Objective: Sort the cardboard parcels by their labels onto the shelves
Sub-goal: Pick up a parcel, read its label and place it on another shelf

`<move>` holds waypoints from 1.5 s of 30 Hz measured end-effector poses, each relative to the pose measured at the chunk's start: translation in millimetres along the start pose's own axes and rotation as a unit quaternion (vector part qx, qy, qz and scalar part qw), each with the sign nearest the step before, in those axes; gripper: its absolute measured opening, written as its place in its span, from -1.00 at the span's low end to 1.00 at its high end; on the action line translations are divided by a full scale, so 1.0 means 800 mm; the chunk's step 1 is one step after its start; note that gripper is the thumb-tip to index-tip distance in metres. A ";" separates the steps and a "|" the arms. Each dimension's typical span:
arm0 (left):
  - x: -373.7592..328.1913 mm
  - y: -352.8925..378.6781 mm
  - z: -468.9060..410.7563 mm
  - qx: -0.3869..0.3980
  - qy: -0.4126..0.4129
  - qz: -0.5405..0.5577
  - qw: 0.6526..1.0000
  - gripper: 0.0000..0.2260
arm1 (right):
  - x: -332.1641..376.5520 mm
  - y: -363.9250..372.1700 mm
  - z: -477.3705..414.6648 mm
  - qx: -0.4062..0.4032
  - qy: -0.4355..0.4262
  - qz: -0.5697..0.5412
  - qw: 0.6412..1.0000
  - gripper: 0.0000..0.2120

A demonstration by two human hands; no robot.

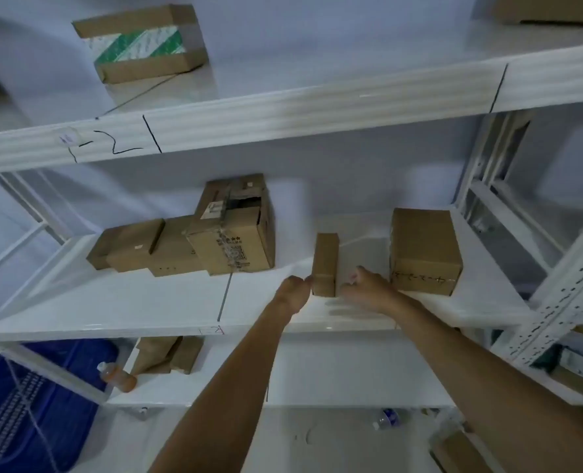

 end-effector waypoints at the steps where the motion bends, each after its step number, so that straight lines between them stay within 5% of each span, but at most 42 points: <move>1: -0.002 0.005 -0.003 0.002 -0.017 0.027 0.999 -0.60 | -0.002 0.002 -0.005 0.009 0.009 -0.015 1.000 -0.37; 7: 0.005 0.030 -0.014 -0.015 -0.032 0.098 0.995 -0.47 | -0.012 0.022 -0.040 -0.009 0.023 -0.077 0.997 -0.44; 13: 0.008 0.038 -0.031 -0.027 -0.011 0.136 0.990 -0.66 | -0.018 0.040 -0.055 -0.020 0.059 -0.150 0.987 -0.52; 17: 0.008 0.042 -0.038 -0.007 -0.020 0.164 0.986 -0.58 | -0.025 0.037 -0.056 -0.045 0.075 -0.198 0.976 -0.59; 25: 0.017 0.041 -0.027 0.021 -0.073 0.219 0.973 -0.79 | -0.012 0.032 -0.037 -0.082 0.080 -0.161 0.980 -0.66; 29: 0.010 0.023 -0.012 0.050 -0.065 0.223 0.971 -0.66 | 0.007 0.030 -0.024 -0.079 0.075 -0.135 0.985 -0.68; 37: 0.002 -0.015 0.013 0.090 -0.015 0.278 0.956 -0.58 | 0.060 0.031 0.035 -0.236 0.065 -0.174 0.954 -0.73; 45: 0.002 -0.043 0.042 0.078 0.049 0.328 0.940 -0.63 | 0.100 0.037 0.092 -0.293 0.033 -0.251 0.922 -0.74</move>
Point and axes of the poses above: each hand's wrist, its own z-axis away from the middle knuckle, its own y-axis out of the palm, x = y × z, the point moved 5 cm from there along -z, towards the middle knuckle, and after that the axes turned 5 degrees about -x, right-handed, at the moved point
